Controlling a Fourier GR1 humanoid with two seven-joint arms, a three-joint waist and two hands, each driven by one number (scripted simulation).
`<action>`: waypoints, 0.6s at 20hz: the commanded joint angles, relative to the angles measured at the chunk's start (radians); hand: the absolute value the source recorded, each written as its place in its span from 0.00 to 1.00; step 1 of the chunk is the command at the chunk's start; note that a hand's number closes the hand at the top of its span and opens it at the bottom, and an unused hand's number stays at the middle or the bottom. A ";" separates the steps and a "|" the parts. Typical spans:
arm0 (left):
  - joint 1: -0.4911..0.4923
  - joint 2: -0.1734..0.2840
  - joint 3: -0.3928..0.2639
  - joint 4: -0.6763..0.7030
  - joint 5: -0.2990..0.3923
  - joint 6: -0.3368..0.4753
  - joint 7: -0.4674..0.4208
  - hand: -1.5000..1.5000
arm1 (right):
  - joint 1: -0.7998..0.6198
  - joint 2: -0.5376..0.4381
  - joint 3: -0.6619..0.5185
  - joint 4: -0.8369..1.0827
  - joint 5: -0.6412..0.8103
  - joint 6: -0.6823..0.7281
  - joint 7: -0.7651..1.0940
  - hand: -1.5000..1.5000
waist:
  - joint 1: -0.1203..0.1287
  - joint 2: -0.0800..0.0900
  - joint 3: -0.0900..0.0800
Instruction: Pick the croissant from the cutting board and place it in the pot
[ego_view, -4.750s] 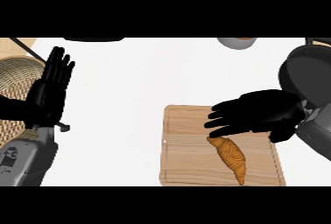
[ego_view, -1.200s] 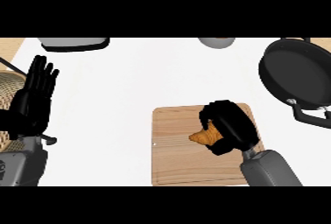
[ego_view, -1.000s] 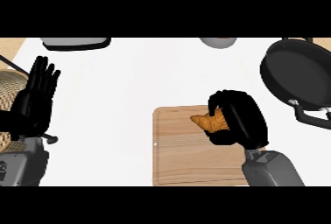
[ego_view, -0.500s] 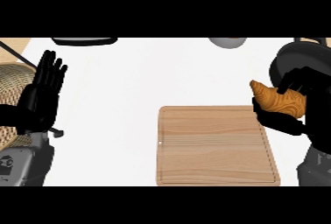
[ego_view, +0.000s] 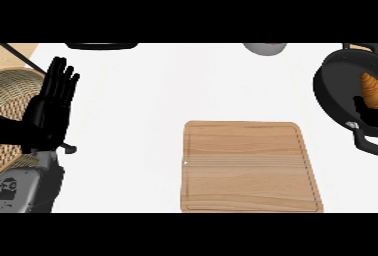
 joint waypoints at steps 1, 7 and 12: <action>-0.005 -0.014 0.013 0.074 0.001 -0.027 -0.080 0.50 | -0.058 -0.114 -0.139 0.234 -0.088 -0.050 -0.154 1.00 | 0.003 0.005 0.000; 0.013 -0.004 0.014 0.001 0.018 -0.050 -0.009 0.50 | -0.149 -0.191 -0.157 0.581 -0.119 -0.130 -0.364 1.00 | 0.015 0.003 0.001; -0.006 -0.028 -0.002 0.004 -0.014 -0.024 -0.007 0.50 | -0.258 -0.272 -0.190 0.900 -0.121 -0.236 -0.533 1.00 | 0.021 0.006 0.001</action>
